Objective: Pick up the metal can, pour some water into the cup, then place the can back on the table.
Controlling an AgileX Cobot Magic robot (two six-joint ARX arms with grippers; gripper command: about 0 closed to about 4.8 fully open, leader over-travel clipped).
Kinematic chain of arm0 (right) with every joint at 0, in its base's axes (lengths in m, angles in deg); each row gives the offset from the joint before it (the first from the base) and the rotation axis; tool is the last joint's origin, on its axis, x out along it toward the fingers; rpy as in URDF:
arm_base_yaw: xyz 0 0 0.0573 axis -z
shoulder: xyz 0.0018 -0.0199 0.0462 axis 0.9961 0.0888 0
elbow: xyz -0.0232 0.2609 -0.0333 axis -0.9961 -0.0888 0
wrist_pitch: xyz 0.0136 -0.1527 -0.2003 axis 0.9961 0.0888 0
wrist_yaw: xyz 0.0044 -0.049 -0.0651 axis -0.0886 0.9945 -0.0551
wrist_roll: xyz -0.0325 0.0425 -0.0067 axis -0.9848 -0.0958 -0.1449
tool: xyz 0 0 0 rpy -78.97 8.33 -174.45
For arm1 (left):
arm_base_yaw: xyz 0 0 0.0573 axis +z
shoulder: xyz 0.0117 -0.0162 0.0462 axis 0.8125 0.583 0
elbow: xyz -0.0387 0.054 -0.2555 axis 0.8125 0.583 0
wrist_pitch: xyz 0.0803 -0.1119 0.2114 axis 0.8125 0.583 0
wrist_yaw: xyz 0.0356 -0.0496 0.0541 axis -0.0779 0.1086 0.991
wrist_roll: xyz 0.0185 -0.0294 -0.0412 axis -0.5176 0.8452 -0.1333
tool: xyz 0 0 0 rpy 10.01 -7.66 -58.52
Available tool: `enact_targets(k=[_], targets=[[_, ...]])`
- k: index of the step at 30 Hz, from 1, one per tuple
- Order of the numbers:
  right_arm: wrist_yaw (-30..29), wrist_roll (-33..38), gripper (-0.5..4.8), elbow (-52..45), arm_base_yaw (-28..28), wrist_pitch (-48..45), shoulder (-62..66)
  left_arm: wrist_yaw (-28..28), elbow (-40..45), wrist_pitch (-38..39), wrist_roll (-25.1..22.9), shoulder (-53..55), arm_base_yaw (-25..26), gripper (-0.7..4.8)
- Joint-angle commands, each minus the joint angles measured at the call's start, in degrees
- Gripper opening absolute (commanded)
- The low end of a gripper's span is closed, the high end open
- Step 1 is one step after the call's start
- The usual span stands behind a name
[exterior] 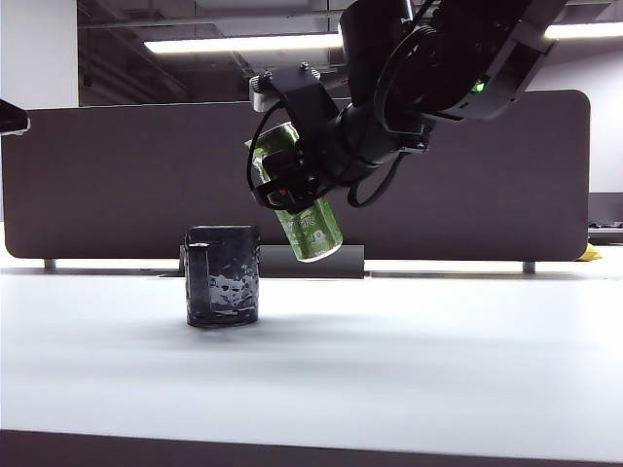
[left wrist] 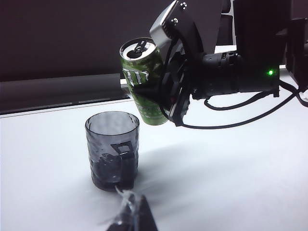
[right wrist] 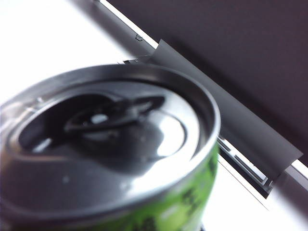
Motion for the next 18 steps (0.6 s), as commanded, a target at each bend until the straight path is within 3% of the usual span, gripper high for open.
enact_targets(k=[1,18], targets=[[-0.66,-1.64,2.11,0.55,-0.09,-2.78,-0.59,0.0,-0.04,-0.7,0.15,0.07,0.13,-0.05],[-3.93,-5.97,2.11,0.59,-0.09,-2.34,-0.24,0.0,-0.04,-0.7,0.15,0.07,0.13,-0.05]])
